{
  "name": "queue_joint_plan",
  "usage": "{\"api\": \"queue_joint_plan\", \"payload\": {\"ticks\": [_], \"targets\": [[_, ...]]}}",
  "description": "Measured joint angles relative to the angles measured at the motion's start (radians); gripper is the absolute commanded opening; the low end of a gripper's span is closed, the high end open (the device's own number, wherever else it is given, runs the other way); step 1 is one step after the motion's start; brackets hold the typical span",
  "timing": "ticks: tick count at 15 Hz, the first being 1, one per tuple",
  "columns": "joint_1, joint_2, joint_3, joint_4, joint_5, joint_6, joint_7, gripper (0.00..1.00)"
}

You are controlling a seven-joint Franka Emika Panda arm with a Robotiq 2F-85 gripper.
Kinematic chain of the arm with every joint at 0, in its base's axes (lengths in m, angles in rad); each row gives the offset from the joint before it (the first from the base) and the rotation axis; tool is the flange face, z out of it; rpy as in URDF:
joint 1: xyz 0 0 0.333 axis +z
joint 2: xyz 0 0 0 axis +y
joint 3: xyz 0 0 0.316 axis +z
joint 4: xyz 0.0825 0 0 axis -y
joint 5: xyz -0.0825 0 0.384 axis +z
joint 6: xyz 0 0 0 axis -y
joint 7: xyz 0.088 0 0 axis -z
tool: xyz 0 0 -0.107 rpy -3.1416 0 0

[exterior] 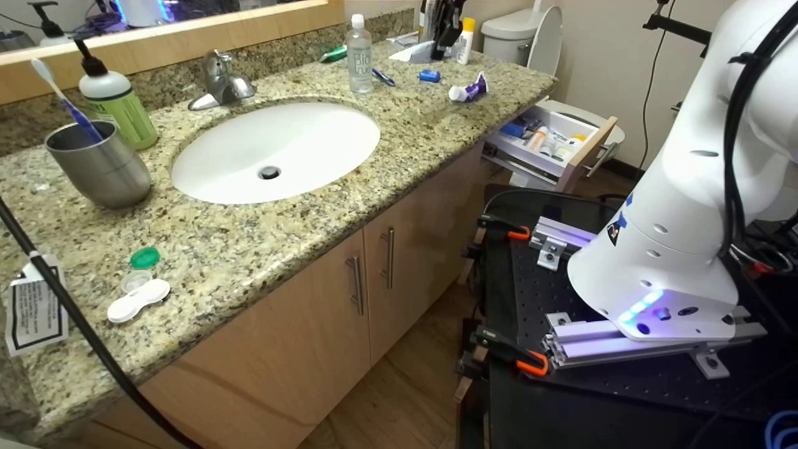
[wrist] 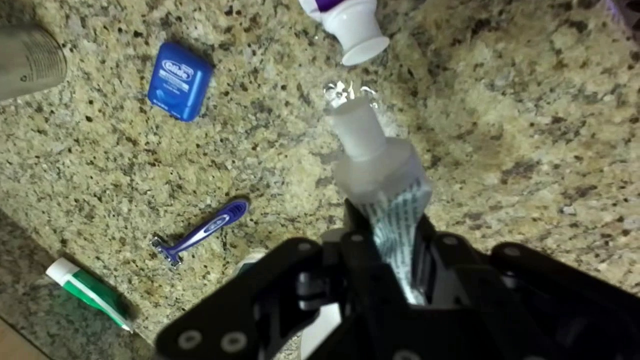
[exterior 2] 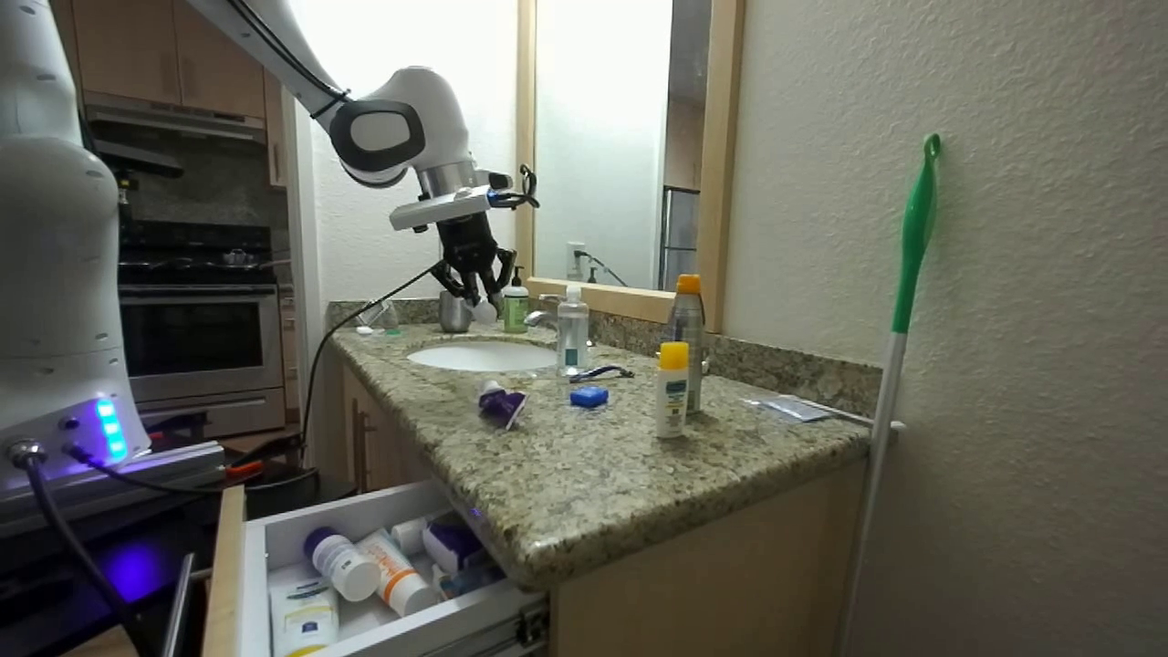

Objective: Move the purple tube of tooth paste to the right, move the blue object to the right, move the white tube to the right, remove the toothbrush from the silver cup and place it on the right side of the counter

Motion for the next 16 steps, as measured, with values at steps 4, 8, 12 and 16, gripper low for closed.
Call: {"api": "queue_joint_plan", "payload": {"ticks": [4,8,12,16], "targets": [[-0.06,0.068,0.053,0.01,-0.176,0.037,0.09,0.06],[-0.137,0.226,0.07,0.091,-0.511,0.09,0.328,0.06],[-0.142,0.338,0.023,0.199,-0.821,0.09,0.596,0.18],[-0.176,0.421,0.055,0.218,-0.849,0.09,0.694,0.62]]}}
